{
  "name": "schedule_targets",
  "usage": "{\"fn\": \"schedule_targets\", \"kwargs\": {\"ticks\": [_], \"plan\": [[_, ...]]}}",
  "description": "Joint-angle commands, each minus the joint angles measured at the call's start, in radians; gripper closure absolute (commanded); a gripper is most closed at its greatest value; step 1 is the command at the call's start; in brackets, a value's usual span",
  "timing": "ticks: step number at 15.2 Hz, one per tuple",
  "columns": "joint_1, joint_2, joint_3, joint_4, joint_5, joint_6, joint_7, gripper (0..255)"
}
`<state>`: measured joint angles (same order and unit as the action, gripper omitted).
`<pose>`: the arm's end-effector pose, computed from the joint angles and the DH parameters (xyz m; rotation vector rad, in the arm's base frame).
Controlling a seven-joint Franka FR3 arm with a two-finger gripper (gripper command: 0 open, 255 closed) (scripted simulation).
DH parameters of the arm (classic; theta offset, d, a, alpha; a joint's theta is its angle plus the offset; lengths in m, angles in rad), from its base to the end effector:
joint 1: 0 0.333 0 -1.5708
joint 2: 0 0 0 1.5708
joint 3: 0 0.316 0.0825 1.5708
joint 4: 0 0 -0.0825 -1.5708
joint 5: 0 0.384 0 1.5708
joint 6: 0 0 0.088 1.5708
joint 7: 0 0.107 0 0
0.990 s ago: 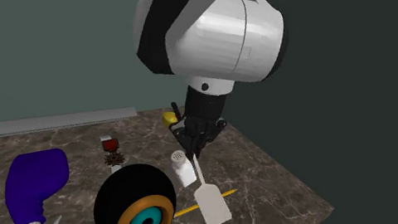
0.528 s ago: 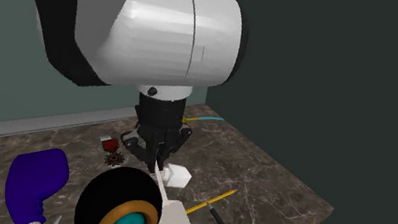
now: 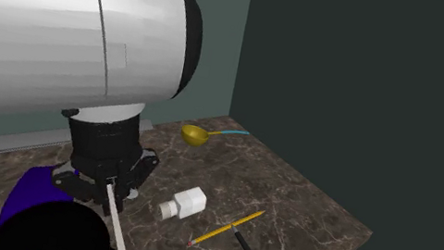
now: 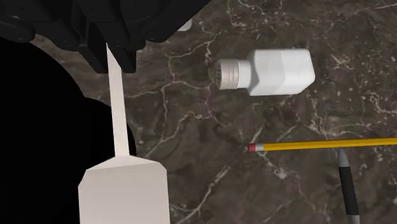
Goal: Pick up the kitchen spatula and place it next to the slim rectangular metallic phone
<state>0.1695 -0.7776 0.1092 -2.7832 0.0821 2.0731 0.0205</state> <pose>0.3031 0.0884 0.4269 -3.1199 -0.3009 -0.1030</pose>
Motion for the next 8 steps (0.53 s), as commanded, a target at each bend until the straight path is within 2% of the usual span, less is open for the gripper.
{"fn": "schedule_targets", "kwargs": {"ticks": [1, 8], "plan": [[0.036, 0.004, 0.051, -0.003, 0.036, 0.009, 0.059, 255], [0.144, 0.059, 0.212, 0.051, 0.133, 0.019, 0.253, 255]]}}
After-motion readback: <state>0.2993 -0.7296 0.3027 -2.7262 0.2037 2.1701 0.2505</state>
